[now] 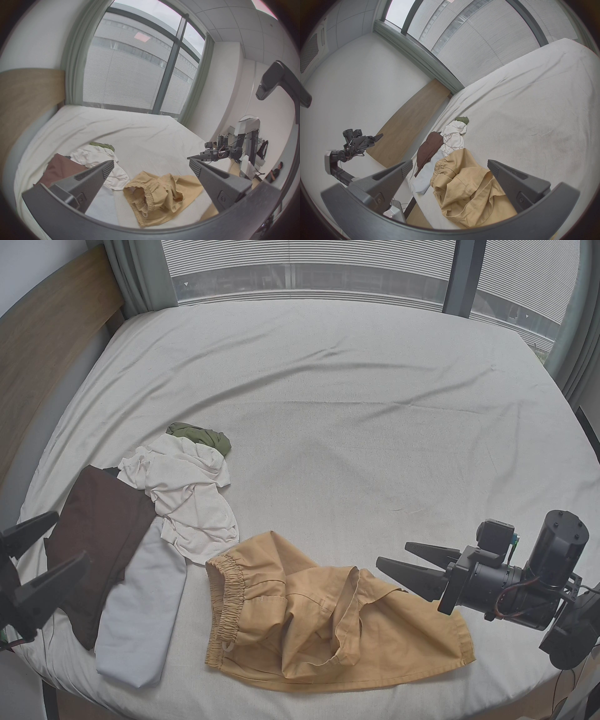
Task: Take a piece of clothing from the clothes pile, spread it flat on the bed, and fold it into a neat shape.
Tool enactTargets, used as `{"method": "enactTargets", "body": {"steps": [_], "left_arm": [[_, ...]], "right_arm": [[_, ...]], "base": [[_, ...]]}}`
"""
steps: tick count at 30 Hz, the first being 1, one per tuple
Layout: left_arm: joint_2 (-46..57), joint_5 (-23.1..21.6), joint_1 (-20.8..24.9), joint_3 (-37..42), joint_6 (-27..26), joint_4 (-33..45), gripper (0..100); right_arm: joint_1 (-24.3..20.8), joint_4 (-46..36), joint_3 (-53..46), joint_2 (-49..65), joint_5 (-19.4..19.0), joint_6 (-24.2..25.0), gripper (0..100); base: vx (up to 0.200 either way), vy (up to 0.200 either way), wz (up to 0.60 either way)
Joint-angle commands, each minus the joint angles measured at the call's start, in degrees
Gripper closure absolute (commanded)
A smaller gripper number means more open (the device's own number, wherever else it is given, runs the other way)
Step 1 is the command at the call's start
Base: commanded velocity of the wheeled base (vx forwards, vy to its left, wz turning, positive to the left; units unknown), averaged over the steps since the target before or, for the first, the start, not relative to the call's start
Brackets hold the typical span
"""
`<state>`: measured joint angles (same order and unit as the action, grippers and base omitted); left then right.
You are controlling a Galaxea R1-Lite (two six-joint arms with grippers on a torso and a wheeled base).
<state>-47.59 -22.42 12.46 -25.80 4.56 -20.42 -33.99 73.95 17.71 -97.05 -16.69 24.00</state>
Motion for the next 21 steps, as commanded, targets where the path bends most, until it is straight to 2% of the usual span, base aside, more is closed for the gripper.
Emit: {"method": "enactTargets", "body": {"steps": [1, 9, 12, 15, 16, 21], "left_arm": [[-9.4, -1.3, 0.6, 1.4, 1.8, -2.3, 0], [-15.9, -1.5, 1.1, 5.1, 0.8, -7.8, 0], [-23.4, -1.8, 2.6, 7.9, 1.1, -11.7, 0], [-26.6, -1.8, 2.7, 9.1, 1.2, -14.6, 0], [-30.3, -2.1, 3.5, 10.3, 1.3, -19.1, 0], [-36.1, -1.2, 10.4, 11.3, 4.4, -27.7, 0]], "right_arm": [[0.4, 0.1, -0.5, -1.5, 0.4, 0.1, 0], [2.9, 0.1, -0.6, -1.0, 1.2, -0.4, 0], [3.0, 0.1, -1.0, 0.6, 1.7, -0.8, 0], [3.0, 0.1, -1.0, 1.1, 1.7, -0.9, 0], [2.9, 0.1, -0.8, 1.4, 1.7, -0.9, 0], [2.9, 0.1, -0.5, 1.7, 1.7, -2.1, 0]], "base": [[0.000, 0.000, 0.00], [0.000, 0.000, 0.00], [0.000, 0.000, 0.00], [0.000, 0.000, 0.00], [0.000, 0.000, 0.00], [0.000, 0.000, 0.00]]}}
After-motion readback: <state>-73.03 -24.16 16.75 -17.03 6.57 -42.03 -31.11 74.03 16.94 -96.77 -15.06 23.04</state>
